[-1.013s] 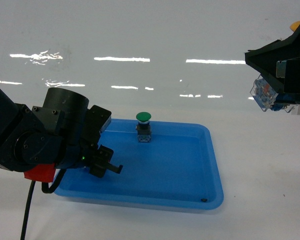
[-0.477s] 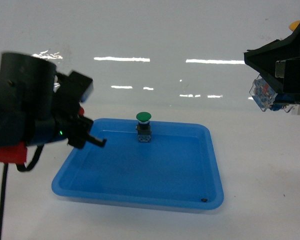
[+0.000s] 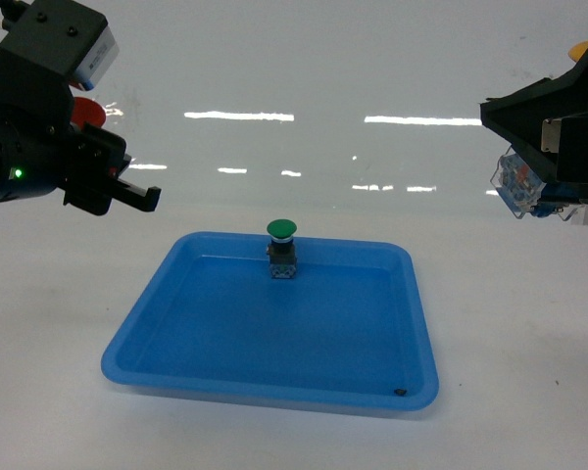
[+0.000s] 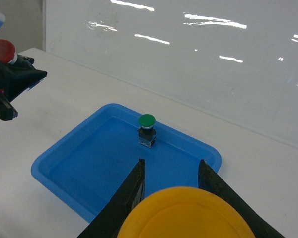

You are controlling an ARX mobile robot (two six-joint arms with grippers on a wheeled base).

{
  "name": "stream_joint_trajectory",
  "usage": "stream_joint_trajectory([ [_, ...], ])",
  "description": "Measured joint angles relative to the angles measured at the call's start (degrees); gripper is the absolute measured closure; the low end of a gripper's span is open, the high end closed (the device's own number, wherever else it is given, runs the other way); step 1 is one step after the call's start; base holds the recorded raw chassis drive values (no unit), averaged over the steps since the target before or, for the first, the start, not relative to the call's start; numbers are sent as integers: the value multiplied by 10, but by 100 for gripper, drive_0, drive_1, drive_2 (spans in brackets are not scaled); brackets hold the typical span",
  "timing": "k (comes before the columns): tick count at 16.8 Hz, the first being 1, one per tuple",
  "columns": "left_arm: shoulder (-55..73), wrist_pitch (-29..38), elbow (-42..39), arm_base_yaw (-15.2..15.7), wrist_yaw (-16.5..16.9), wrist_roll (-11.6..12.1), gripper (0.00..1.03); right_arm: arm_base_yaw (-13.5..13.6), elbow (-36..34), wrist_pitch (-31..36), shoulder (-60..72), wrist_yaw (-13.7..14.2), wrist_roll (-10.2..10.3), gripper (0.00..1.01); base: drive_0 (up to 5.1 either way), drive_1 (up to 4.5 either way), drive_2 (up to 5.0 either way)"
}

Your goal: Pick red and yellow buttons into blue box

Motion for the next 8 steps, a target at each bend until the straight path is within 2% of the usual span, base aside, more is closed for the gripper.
stream_joint_trajectory([
  [5, -4, 15, -11, 0, 5, 4, 78, 0, 0, 0, 0, 0, 0, 72, 0, 0, 0],
  [8, -62, 15, -60, 7, 17, 6, 78, 0, 0, 0, 0, 0, 0, 72, 0, 0, 0],
])
